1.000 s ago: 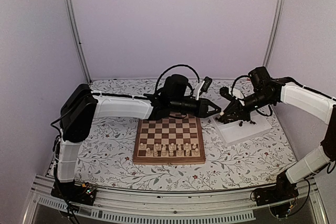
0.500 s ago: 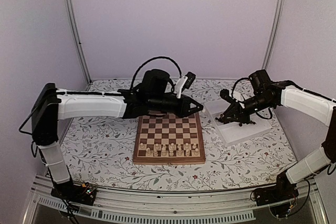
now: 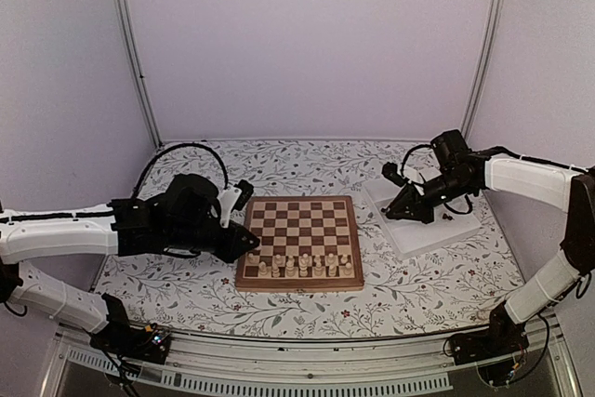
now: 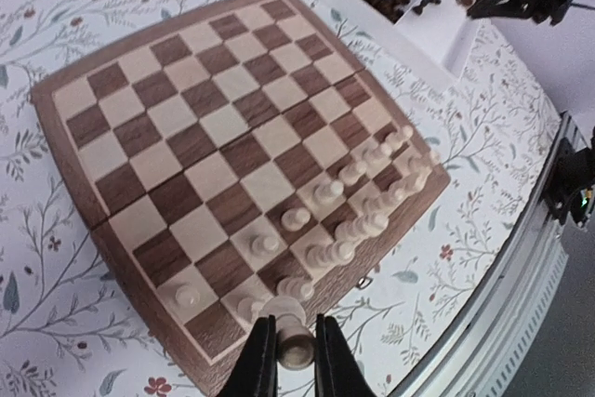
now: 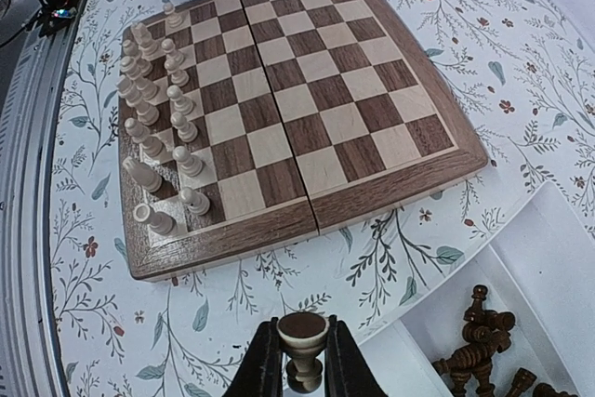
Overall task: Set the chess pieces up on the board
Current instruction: Place the chess piece on the chessboard.
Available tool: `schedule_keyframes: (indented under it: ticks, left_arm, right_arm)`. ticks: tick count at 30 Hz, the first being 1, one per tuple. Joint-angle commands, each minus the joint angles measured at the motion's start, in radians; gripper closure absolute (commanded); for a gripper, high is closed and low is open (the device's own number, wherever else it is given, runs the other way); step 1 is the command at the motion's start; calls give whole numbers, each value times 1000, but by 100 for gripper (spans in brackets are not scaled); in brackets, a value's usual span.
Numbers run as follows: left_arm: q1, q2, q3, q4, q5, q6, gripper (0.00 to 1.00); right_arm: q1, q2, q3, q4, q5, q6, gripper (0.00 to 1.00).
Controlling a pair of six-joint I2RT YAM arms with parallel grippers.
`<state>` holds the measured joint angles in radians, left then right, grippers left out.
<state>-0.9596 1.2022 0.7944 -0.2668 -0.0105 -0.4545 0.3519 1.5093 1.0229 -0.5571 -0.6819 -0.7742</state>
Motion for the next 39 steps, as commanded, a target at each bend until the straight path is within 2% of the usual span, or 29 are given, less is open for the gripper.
schedule_keyframes:
  ticks: [1,6,34,37,39]
  left_arm:
    - [-19,-54,-90,-57,-59,-96,94]
    - [-19,-33,-128,-29,-69,-113,94]
    - [-29,168,-127,21,-72,-97,92]
    - [-29,175,-127,21,-74,-94,91]
    - [-30,179,-126,20,-75,-94,87]
  right_arm:
    - [11,10,20,34,25,21,90]
    - [19,18,20,35,29,24,90]
    - [24,17,0,37,36,16,90]
    - [24,17,0,38,36,17,90]
    - [25,18,0,37,36,16,90]
